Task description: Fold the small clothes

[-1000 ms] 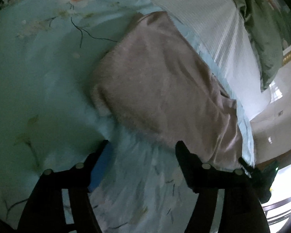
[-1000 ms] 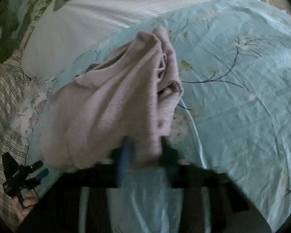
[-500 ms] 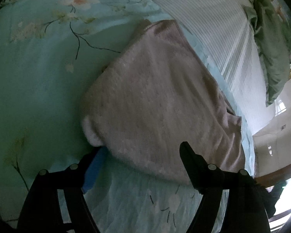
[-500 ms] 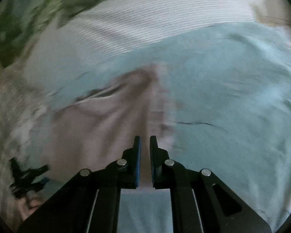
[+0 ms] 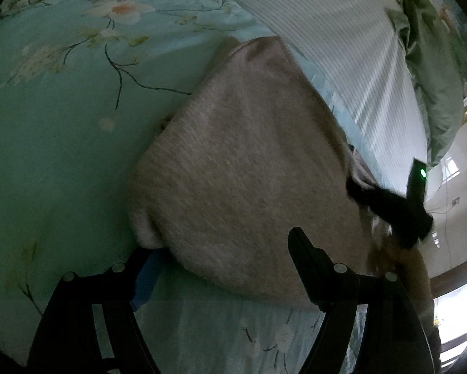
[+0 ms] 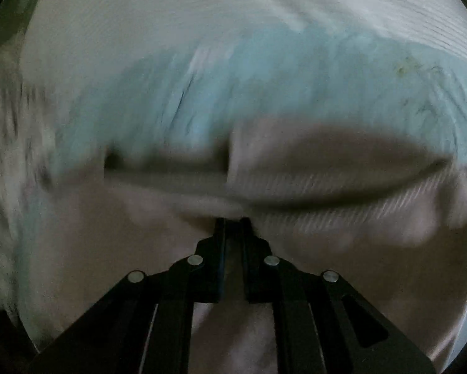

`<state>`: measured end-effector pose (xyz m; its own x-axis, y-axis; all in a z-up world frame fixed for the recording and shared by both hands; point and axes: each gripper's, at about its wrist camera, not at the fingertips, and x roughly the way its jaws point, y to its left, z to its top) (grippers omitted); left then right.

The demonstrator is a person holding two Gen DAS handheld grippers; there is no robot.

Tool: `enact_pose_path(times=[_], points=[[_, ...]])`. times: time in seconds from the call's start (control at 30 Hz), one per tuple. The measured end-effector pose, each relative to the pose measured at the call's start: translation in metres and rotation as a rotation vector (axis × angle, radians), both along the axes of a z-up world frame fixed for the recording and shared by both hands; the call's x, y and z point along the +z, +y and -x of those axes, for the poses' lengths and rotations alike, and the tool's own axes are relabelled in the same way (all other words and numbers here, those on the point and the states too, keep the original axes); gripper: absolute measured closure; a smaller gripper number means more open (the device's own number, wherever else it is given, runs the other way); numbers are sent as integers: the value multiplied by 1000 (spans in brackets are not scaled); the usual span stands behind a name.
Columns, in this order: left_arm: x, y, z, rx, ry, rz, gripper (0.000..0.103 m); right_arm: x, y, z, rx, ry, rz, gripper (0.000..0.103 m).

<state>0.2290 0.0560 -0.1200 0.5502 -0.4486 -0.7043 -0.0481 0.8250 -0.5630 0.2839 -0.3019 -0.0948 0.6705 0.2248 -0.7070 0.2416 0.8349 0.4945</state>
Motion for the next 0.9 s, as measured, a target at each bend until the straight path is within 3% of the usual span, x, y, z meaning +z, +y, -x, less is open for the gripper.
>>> enact_pose_path(times=[0.07,0.17,0.23,0.27,0.3,0.37,0.5,0.57,0.7,0.77,0.8,0.83,0.9], points=[[0,0,-3,7,0,5,26,9,-16,10,-93,-38,-8,92],[-1,2,-6,21,-1,18,26,20,-22,43,-77,-119,-125,90],[-2,1,-8,34,-4,28,26,21,-13,63,-39,-83,-77,75],[-2,1,-8,41,-6,31,26,17,-9,71,-29,-53,-43,63],[-2,1,-8,46,-9,30,26,10,-7,74,-31,0,17,59],[-2,-2,-7,55,-15,15,26,-1,-15,74,-83,72,140,61],[0,-5,-8,63,-17,-17,28,4,-52,104,-276,-16,7,60],[-1,1,-10,79,-11,-9,34,15,-50,119,-253,-81,-57,59],[-4,13,-16,129,3,4,57,31,-22,163,-175,-155,-124,39],[-5,18,-20,150,11,18,67,31,-8,181,-145,-168,-151,39],[-6,20,-21,150,11,32,81,29,-3,187,-131,-169,-165,39],[-6,20,-23,140,12,48,89,27,0,190,-120,-169,-181,39],[-1,17,-22,135,0,37,92,23,4,202,-100,-170,-212,39]])
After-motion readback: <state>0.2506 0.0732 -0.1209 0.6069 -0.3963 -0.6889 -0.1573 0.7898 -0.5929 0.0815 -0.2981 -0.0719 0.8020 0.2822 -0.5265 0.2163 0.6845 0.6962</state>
